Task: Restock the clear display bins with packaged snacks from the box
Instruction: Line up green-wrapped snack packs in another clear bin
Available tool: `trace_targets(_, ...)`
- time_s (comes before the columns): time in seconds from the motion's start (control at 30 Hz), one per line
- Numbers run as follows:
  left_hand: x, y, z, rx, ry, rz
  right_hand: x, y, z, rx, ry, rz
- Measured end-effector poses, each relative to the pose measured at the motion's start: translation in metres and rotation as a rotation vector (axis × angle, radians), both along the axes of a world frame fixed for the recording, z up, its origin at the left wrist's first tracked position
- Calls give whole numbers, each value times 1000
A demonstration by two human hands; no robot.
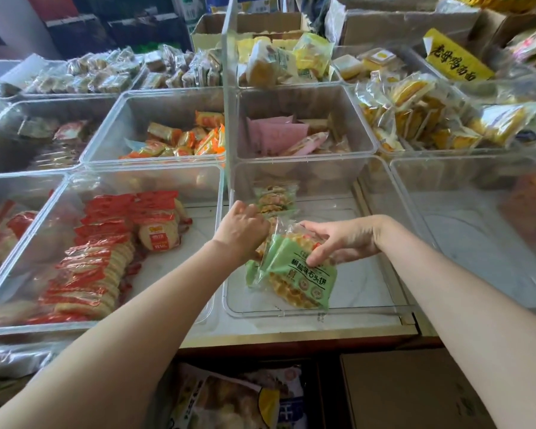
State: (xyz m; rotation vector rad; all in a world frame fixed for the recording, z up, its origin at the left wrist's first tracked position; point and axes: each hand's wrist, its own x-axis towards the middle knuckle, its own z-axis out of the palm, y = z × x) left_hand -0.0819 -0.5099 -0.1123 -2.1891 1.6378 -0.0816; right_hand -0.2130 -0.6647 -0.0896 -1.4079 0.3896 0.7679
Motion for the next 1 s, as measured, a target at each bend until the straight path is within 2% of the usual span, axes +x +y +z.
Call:
trace_targets(0.13, 5, -5, 3, -1, 16, 44, 7, 6, 2, -122, 65, -18)
trace_targets(0.27, 12, -6, 7, 46, 40, -6, 21, 14, 8, -300, 18, 68)
trace_targets(0.37, 22, -9, 11, 74, 107, -31, 20, 14, 4, -327, 17, 39)
trace_targets(0.47, 26, -15, 21, -41, 145, -33, 17, 20, 2, -397, -1, 51)
trace_targets(0.53, 21, -16, 34, -191, 326, 47, 17, 27, 3, -498, -9, 62)
trace_targets(0.6, 15, -11, 46, -247, 573, 91, 15, 33, 4, -568, 10, 80)
trace_targets(0.67, 6, -1, 50, -93, 726, 94, 12, 35, 6, -548, 77, 60)
trace_targets(0.73, -2, 7, 46, 78, 828, 160, 6, 39, 8, -443, 74, 10)
trace_targets(0.8, -5, 11, 49, 114, 1027, 262, 2, 43, 5, -385, -10, -38)
trace_targets(0.87, -2, 16, 61, 124, 1261, 411, 1, 47, 2, -430, -85, -47)
trace_targets(0.9, -1, 18, 66, 153, 1292, 441, 1, 50, 0, -472, -113, -40)
trace_targets(0.93, -1, 20, 69, 199, 1232, 424, 2, 51, -2, -506, -130, -34)
trace_targets(1.0, -8, 22, 67, 297, 949, 287, 1, 53, -6, -505, -133, -35)
